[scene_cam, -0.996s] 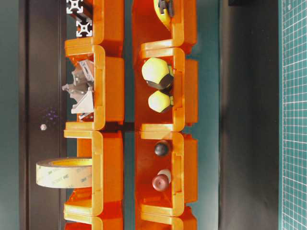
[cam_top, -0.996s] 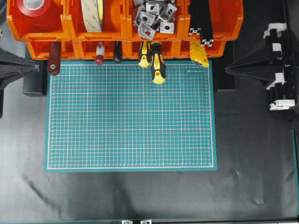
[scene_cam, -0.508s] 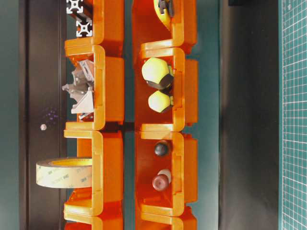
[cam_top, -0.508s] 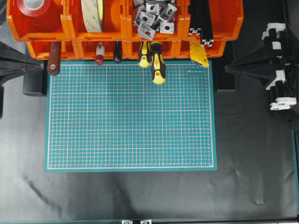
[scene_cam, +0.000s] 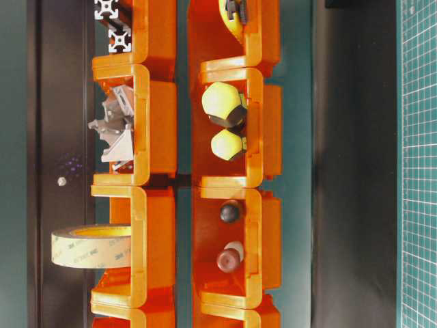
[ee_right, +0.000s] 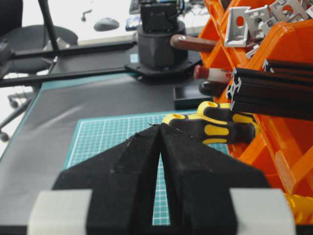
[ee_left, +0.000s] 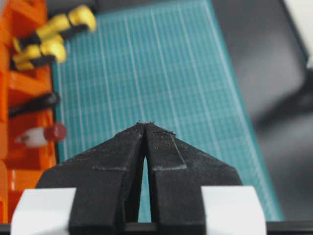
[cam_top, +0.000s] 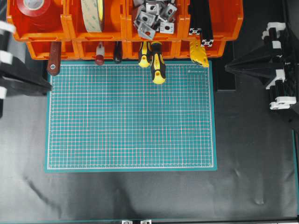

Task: Pick red screwdriver from container rack with left arm.
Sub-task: 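Move the left gripper toward the red-handled screwdriver in the rack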

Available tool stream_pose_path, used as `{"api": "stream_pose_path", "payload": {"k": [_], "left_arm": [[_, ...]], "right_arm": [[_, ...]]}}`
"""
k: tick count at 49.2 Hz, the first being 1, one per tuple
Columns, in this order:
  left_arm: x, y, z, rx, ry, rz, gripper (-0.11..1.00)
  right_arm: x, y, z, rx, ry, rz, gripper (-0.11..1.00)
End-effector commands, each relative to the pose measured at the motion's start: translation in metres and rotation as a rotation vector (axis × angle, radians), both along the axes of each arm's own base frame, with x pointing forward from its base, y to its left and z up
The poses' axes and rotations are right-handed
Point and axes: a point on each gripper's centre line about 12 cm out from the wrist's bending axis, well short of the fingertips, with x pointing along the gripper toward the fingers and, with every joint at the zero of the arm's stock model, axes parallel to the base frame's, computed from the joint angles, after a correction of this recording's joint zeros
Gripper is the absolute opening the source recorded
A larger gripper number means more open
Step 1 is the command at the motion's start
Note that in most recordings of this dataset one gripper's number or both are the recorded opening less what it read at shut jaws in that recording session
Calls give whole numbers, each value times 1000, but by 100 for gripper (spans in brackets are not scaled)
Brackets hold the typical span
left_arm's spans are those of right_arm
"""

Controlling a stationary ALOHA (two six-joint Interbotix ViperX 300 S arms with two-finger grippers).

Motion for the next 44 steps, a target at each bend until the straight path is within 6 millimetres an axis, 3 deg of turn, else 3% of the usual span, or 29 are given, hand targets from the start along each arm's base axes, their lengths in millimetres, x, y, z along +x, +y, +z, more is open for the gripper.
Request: {"api": "stream_pose_path", "payload": {"k": [1,11,23,31,44], "left_arm": [[9,-4,3,78,33,-10,1],[32,-13,-7,290,91,46,1],[62,-41,-53,505,197,126,1],[78,-48,-62,700,203,229,1],[88,-48,-80,747,265,262,1]], "right_arm": [[4,0,12,4,-31,-1,0],[3,0,12,4,-29,-2,0],[2,0,13,4,-28,-2,0],[1,0,15,7,-38,-1,0],[0,0,12,3,-20,1,0]]}}
